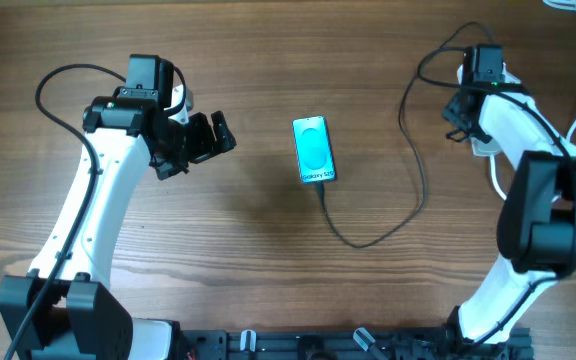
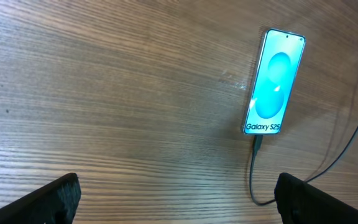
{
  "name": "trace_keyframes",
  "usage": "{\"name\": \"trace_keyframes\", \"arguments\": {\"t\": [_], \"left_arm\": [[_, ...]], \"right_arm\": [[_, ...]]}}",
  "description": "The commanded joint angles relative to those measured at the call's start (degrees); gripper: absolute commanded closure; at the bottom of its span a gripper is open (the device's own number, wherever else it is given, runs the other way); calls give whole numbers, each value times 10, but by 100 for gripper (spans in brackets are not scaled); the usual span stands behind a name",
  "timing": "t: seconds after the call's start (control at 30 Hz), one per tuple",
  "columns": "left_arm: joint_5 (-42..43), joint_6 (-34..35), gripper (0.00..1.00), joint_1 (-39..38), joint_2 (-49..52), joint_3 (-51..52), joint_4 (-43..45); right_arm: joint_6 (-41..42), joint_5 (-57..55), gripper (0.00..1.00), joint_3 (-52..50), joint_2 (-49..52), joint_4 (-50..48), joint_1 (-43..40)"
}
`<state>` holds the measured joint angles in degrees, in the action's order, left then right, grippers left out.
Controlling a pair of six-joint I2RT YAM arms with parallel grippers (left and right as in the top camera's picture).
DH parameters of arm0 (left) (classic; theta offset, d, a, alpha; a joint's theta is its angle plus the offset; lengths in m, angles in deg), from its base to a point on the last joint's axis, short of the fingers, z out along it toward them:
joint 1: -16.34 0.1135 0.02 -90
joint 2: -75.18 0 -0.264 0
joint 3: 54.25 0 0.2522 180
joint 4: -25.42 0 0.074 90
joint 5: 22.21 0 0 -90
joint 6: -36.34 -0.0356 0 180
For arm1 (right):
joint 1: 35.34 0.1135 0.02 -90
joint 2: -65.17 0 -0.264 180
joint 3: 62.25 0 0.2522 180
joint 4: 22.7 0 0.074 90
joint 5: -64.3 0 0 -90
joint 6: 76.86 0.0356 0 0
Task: Plug charger to phone and switch on socket
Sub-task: 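Lift the right gripper away from the power strip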
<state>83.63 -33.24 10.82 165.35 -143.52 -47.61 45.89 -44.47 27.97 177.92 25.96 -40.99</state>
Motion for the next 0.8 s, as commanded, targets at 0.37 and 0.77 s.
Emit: {"name": "trace_keyframes", "arguments": {"t": [0.37, 0.77], "left_arm": [[-180, -6, 0, -1, -549, -84, -101], [-185, -6, 0, -1, -738, -84, -193]], "right_arm": [[0, 124, 96, 2, -536, 212, -90], [-25, 175, 16, 2, -859, 349, -90]]}}
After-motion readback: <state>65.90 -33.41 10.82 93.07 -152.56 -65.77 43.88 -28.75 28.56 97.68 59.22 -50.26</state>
